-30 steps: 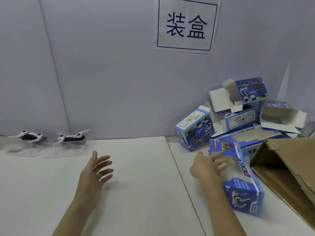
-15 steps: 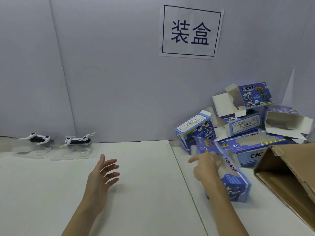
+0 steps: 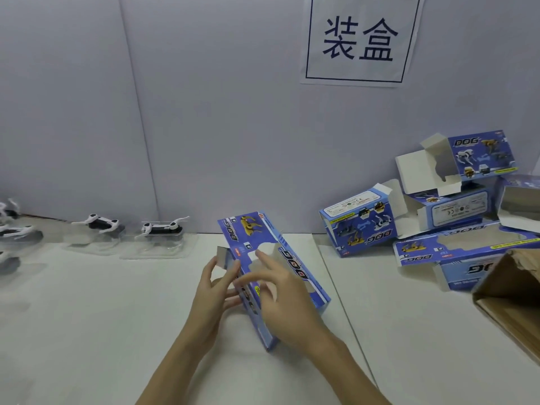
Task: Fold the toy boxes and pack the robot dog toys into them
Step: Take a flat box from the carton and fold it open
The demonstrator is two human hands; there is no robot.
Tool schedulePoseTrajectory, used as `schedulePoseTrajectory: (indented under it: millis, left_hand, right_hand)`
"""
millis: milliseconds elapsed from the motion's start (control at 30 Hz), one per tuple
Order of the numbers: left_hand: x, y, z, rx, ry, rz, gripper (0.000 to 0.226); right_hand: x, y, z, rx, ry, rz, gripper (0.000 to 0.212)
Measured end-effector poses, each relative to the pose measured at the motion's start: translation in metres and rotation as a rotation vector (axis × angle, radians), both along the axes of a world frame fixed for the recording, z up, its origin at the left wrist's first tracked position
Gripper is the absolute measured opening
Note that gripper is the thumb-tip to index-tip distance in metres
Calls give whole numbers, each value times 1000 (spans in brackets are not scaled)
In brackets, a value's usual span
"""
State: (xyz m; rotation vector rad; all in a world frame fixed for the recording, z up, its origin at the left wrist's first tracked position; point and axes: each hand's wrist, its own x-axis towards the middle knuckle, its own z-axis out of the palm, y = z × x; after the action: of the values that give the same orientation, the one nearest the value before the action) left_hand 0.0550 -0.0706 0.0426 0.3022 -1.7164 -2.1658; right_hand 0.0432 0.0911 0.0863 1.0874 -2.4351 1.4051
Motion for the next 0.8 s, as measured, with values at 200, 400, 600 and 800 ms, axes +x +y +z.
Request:
schedulePoseTrajectory:
  millis: [200, 400, 600, 800]
  left_hand:
    - [-5, -4, -2, 9, 19, 123, 82]
    - [-3, 3, 0, -48, 95, 79, 56]
    - [1, 0, 5, -97, 152, 82, 49]
    - [8, 11, 14, -58, 201, -37, 59]
  right_hand:
    - [-36, 26, 2, -288, 16, -316, 27]
    - [-38, 25, -1, -334, -418, -77, 42]
    - [-32, 18, -3, -401, -406, -8, 60]
    - [-36, 16, -9, -383, -332, -5, 68]
